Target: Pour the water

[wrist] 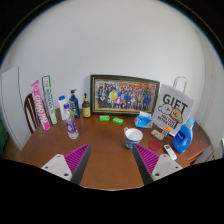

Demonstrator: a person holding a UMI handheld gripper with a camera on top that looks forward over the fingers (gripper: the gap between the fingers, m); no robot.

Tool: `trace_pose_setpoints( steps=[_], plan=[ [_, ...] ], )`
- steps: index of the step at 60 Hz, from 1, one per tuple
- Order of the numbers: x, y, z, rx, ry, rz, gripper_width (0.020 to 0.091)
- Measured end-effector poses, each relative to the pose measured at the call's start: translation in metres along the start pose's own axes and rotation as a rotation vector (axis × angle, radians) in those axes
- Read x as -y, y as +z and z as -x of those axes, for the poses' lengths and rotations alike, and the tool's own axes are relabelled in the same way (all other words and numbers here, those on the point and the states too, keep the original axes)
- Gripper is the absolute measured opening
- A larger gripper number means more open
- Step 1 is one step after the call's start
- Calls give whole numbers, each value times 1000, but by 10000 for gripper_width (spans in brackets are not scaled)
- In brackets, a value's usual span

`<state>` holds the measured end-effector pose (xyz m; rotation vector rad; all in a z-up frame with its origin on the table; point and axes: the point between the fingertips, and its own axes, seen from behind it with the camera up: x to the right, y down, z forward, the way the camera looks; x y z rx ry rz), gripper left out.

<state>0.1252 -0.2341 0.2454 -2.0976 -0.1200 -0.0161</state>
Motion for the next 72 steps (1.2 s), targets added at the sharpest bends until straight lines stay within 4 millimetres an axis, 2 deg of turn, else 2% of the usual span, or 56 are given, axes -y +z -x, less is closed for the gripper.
trace_pose_setpoints(
  steps=[8,9,10,20,31,37,46,55,60,62,64,69,72],
  plan=[
    [-10,25,33,21,-4,25,852],
    [-11,18,32,19,-5,31,850],
    [-11,30,45,19,-4,33,853],
    [-14,74,117,44,-14,12,857],
    [-3,144,203,83,19,-51,859],
    [7,191,232,76,52,-92,858],
    [16,256,247,25,66,-144,820],
    [18,302,247,-21,44,-178,744],
    [19,318,248,-31,23,-186,667],
    [17,324,249,-33,9,-184,608],
    [17,327,249,-35,-4,-186,521],
    [22,330,252,-35,-5,-211,473],
    [21,329,250,-36,5,-214,415]
  ],
)
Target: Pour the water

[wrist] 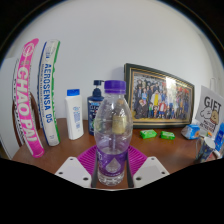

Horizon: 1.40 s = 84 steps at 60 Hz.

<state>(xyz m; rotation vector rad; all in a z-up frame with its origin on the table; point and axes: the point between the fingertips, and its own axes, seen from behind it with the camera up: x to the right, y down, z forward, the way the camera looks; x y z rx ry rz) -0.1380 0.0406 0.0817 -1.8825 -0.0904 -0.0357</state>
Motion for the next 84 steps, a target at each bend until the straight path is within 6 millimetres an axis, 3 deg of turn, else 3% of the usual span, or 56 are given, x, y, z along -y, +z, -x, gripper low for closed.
trace_pose_setpoints(
  steps=[6,12,24,32,40,50,66,79,84],
  plan=[
    [0,-1,2,12,28,1,327],
    [4,-7,3,36,49,8,324],
    [59,-38,-9,145,383,-26,325],
    [99,-59,-41,250,742,-55,324],
    [122,-67,-87,335,1127,-62,326],
    [116,-69,-151,401,1502,-46,325],
    [98,-70,-219,508,1999,-61,323],
    [92,-71,-228,523,2051,-1,324],
    [91,-71,-222,505,1945,37,325]
  ],
)
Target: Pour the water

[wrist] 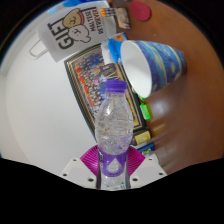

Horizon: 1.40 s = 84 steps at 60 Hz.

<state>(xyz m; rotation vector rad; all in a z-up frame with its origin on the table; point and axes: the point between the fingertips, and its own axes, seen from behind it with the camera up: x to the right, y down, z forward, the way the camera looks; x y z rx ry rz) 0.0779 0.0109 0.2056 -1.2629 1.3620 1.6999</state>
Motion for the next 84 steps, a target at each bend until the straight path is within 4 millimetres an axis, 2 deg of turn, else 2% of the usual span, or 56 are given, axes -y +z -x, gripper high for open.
trace_pose_setpoints(
  steps=[9,13,20,29,33,37,43,48,57,65,69,70,79,84],
  plan=[
    [-2,-4,7,-126,-412,50,326],
    [4,-7,22,-162,-660,47,325],
    [23,-14,59,-191,-1088,30,325],
    [70,-32,107,-210,-1480,-65,323],
    [102,-40,123,-232,-1618,-126,324],
    [140,-49,128,-286,-1736,-178,323],
    [200,-61,118,-378,-1834,-206,324],
    [245,-71,92,-443,-1866,-219,322],
    [302,-81,47,-553,-1880,-182,322],
    [329,-87,13,-592,-1850,-158,323],
    [335,-91,1,-606,-1844,-152,334],
    [334,-89,6,-576,-1849,-171,330],
    [334,-91,3,-562,-1861,-191,332],
    [333,-91,2,-569,-1897,-196,379]
  ],
)
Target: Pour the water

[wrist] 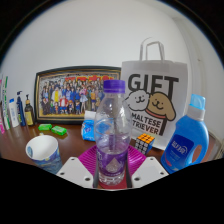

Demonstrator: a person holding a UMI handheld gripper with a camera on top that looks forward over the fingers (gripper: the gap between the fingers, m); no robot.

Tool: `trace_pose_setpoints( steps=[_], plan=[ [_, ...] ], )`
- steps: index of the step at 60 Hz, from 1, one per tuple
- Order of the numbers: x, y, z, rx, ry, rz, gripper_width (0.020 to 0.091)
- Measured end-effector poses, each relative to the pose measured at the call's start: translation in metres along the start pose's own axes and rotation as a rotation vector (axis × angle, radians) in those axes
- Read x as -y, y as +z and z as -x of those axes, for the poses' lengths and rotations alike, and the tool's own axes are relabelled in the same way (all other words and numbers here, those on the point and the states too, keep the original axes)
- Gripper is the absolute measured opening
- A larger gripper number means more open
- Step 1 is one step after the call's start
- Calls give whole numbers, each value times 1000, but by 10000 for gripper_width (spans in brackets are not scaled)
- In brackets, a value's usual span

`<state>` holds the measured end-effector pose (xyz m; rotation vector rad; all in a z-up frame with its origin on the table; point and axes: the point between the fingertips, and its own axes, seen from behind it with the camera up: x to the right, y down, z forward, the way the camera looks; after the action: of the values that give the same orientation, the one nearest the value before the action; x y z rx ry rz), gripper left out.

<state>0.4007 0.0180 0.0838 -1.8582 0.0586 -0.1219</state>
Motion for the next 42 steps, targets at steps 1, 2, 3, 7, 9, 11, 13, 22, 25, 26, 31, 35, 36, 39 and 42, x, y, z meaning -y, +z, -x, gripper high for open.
trace_pose_setpoints(
  steps=[1,2,3,7,9,11,13,22,25,26,31,35,36,39,42],
  plan=[
    [0,0,0,-1,0,0,395],
    [0,0,0,-1,0,-1,398],
    [0,0,0,-1,2,3,422],
    [-2,-1,-1,1,17,23,482],
    [-4,-2,-1,1,22,45,512],
    [-6,-3,-2,0,28,68,575],
    [-9,-6,-3,-9,35,90,671],
    [-9,-33,-4,-50,61,168,851],
    [-5,-47,-2,-62,58,183,858],
    [-4,-52,-1,-67,58,188,858],
    [2,-83,8,-81,58,226,857],
    [9,-111,17,-95,62,256,855],
    [10,-119,22,-99,65,264,856],
    [16,-144,33,-105,76,288,857],
    [23,-169,47,-103,82,304,856]
  ],
)
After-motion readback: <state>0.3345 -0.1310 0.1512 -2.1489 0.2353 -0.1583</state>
